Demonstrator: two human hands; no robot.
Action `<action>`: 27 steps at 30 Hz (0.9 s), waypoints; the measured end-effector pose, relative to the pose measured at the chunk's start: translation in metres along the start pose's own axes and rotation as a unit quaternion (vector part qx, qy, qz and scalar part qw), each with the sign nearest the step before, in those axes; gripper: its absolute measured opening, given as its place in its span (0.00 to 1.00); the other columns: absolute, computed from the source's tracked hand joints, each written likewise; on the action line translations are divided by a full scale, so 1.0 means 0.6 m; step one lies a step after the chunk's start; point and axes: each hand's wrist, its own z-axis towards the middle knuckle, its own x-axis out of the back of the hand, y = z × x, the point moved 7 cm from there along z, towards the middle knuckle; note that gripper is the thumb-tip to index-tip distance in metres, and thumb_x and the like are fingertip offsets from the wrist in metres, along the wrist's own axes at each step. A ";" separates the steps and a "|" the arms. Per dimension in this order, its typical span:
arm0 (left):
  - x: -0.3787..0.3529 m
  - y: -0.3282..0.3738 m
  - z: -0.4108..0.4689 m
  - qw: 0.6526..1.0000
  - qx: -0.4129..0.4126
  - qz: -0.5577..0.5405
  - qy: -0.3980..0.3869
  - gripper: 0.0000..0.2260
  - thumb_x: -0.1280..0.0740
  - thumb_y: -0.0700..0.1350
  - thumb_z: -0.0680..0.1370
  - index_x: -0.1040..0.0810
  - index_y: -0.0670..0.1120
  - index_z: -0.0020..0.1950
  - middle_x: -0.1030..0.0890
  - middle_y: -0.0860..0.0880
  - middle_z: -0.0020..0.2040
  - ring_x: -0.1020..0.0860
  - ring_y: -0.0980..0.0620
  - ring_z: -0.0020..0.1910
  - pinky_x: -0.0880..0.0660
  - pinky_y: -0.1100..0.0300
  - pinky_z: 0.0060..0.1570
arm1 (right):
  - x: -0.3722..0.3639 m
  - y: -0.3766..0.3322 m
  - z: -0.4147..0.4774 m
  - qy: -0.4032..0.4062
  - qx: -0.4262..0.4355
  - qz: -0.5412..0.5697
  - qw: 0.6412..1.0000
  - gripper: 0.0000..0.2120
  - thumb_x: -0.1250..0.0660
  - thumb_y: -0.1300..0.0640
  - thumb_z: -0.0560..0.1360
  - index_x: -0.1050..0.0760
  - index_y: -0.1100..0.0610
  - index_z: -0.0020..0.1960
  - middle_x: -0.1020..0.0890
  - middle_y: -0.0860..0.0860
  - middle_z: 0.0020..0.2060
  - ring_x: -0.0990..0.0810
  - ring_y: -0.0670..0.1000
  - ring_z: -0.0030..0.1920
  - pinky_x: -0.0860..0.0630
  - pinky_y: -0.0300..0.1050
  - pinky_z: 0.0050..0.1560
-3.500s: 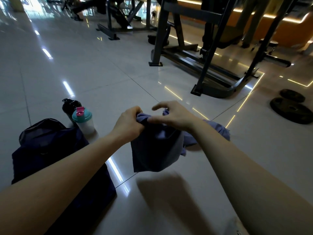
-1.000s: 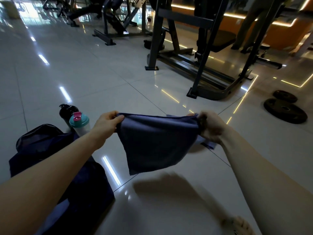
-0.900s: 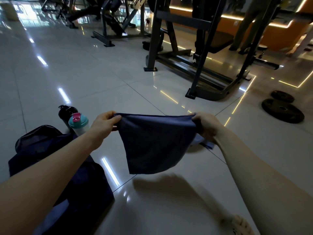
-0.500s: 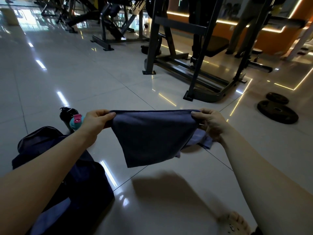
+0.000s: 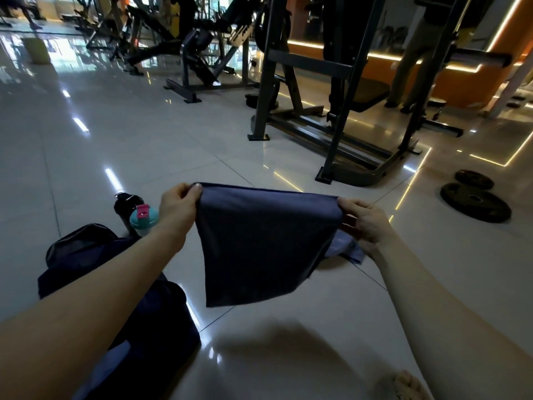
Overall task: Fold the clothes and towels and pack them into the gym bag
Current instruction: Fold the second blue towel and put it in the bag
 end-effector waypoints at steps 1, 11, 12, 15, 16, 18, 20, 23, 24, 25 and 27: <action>0.009 0.012 -0.003 1.000 -0.010 -0.007 0.027 0.08 0.33 0.46 0.82 0.20 0.49 0.44 0.19 0.51 0.40 0.23 0.56 0.38 0.25 0.65 0.39 | -0.006 0.005 -0.008 -0.045 -0.025 0.017 0.999 0.07 0.26 0.58 0.74 0.20 0.59 0.49 0.16 0.55 0.44 0.19 0.54 0.48 0.19 0.48 0.52; 0.035 0.021 -0.014 0.994 0.063 -0.029 -0.089 0.08 0.33 0.43 0.82 0.18 0.46 0.44 0.17 0.52 0.32 0.20 0.55 0.32 0.22 0.64 0.32 | -0.062 -0.022 -0.069 -0.231 -0.070 -0.067 0.968 0.07 0.31 0.57 0.77 0.22 0.60 0.51 0.18 0.57 0.45 0.18 0.55 0.46 0.19 0.48 0.47; 0.034 0.021 -0.020 0.990 0.080 -0.031 -0.111 0.10 0.33 0.42 0.82 0.18 0.46 0.42 0.18 0.52 0.31 0.20 0.56 0.31 0.22 0.64 0.31 | -0.069 -0.024 -0.086 -0.279 -0.097 -0.073 0.952 0.09 0.30 0.56 0.75 0.22 0.60 0.52 0.18 0.56 0.45 0.19 0.53 0.45 0.19 0.45 0.45; 0.039 0.018 -0.033 0.978 0.131 -0.041 -0.157 0.15 0.33 0.41 0.81 0.17 0.47 0.35 0.20 0.51 0.31 0.22 0.55 0.30 0.25 0.65 0.28 | -0.064 -0.039 -0.104 -0.258 -0.126 -0.055 0.956 0.09 0.30 0.56 0.74 0.21 0.60 0.52 0.19 0.56 0.44 0.19 0.52 0.43 0.20 0.43 0.43; 0.044 0.018 -0.034 0.976 0.139 -0.040 -0.162 0.11 0.33 0.42 0.81 0.17 0.46 0.39 0.19 0.50 0.34 0.21 0.53 0.33 0.25 0.63 0.32 | -0.057 -0.043 -0.104 -0.215 -0.121 -0.039 0.968 0.07 0.32 0.57 0.75 0.20 0.60 0.50 0.20 0.56 0.43 0.19 0.51 0.42 0.19 0.41 0.42; 0.053 0.018 -0.035 0.974 0.146 -0.034 -0.172 0.05 0.32 0.43 0.81 0.17 0.43 0.49 0.17 0.47 0.41 0.20 0.51 0.38 0.24 0.60 0.38 | -0.045 -0.050 -0.110 -0.152 -0.111 -0.015 0.982 0.05 0.33 0.59 0.76 0.20 0.60 0.48 0.20 0.55 0.42 0.20 0.49 0.41 0.19 0.39 0.39; 0.058 0.022 -0.042 0.973 0.144 -0.030 -0.178 0.06 0.33 0.43 0.81 0.19 0.44 0.48 0.18 0.49 0.37 0.20 0.53 0.35 0.24 0.62 0.36 | -0.040 -0.055 -0.122 -0.145 -0.111 0.009 0.983 0.09 0.29 0.59 0.70 0.22 0.61 0.49 0.21 0.55 0.41 0.21 0.49 0.42 0.19 0.38 0.39; 0.055 0.029 -0.050 0.972 0.120 -0.036 -0.200 0.07 0.35 0.43 0.83 0.22 0.46 0.45 0.18 0.49 0.42 0.19 0.51 0.41 0.23 0.58 0.44 | -0.045 -0.055 -0.138 -0.181 -0.102 0.004 0.978 0.15 0.26 0.57 0.66 0.23 0.60 0.50 0.20 0.55 0.42 0.21 0.50 0.42 0.19 0.41 0.42; 0.056 0.029 -0.054 0.972 0.114 -0.038 -0.201 0.07 0.35 0.42 0.83 0.22 0.45 0.46 0.18 0.47 0.44 0.19 0.49 0.44 0.23 0.56 0.47 | -0.043 -0.055 -0.138 -0.178 -0.082 -0.014 0.980 0.13 0.28 0.57 0.68 0.23 0.60 0.50 0.19 0.55 0.43 0.20 0.51 0.44 0.20 0.44 0.47; 0.057 0.025 -0.055 0.974 0.108 -0.035 -0.198 0.06 0.35 0.41 0.83 0.21 0.44 0.47 0.18 0.45 0.45 0.19 0.48 0.45 0.22 0.55 0.48 | -0.039 -0.053 -0.137 -0.168 -0.064 -0.032 0.983 0.11 0.29 0.57 0.69 0.23 0.59 0.50 0.19 0.55 0.45 0.20 0.53 0.47 0.21 0.48 0.52; 0.064 0.015 -0.059 0.981 0.103 -0.022 -0.166 0.07 0.35 0.40 0.83 0.20 0.41 0.47 0.18 0.44 0.43 0.19 0.47 0.42 0.22 0.56 0.44 | -0.033 -0.048 -0.137 -0.158 -0.037 -0.095 0.982 0.08 0.29 0.56 0.72 0.22 0.59 0.49 0.18 0.56 0.48 0.19 0.56 0.51 0.23 0.54 0.59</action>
